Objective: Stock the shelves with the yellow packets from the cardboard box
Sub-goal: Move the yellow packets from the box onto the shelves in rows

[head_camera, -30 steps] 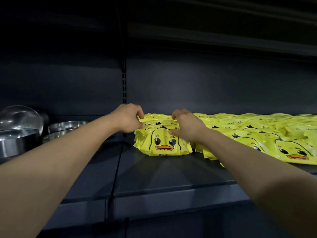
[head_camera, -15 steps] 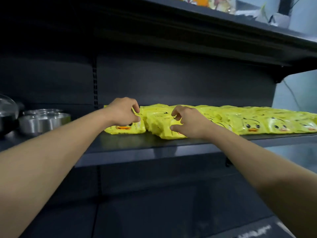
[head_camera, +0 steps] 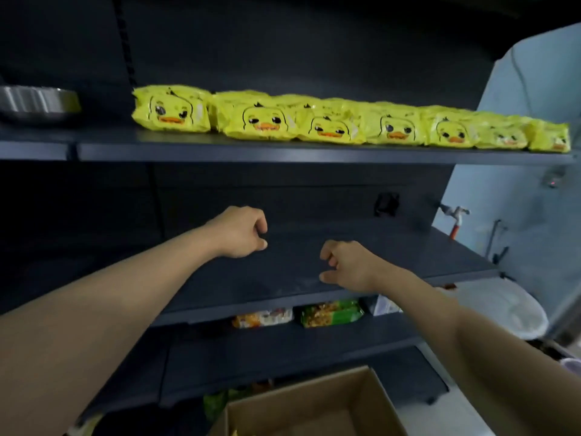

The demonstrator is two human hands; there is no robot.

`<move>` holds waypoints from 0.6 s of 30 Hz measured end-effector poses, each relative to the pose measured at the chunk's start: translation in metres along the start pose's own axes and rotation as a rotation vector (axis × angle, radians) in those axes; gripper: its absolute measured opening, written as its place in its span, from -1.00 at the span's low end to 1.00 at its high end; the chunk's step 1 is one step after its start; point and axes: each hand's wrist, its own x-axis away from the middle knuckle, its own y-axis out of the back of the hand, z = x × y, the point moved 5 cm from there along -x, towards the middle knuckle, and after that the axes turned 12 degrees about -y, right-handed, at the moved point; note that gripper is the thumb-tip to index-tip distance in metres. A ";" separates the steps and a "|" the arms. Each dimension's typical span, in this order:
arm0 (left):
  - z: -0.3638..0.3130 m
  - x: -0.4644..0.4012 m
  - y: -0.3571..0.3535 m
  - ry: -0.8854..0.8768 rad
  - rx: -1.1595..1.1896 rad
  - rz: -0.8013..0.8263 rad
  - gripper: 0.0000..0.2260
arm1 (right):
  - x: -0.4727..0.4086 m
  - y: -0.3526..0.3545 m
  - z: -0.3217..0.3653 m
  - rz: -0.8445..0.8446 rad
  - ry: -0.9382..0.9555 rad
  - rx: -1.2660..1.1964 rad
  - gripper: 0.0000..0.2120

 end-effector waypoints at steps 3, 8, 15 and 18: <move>0.010 0.013 -0.053 0.067 -0.014 0.113 -0.78 | 0.011 -0.047 -0.026 0.101 -0.015 0.022 -0.64; 0.034 0.027 -0.130 0.133 0.023 0.253 -0.79 | 0.028 -0.114 -0.057 0.243 -0.035 0.030 -0.61; 0.080 0.042 -0.237 0.184 0.059 0.433 -0.84 | 0.034 -0.205 -0.094 0.391 -0.111 0.096 -0.73; 0.104 0.047 -0.272 0.198 0.089 0.494 -0.86 | 0.027 -0.240 -0.099 0.433 -0.160 0.098 -0.66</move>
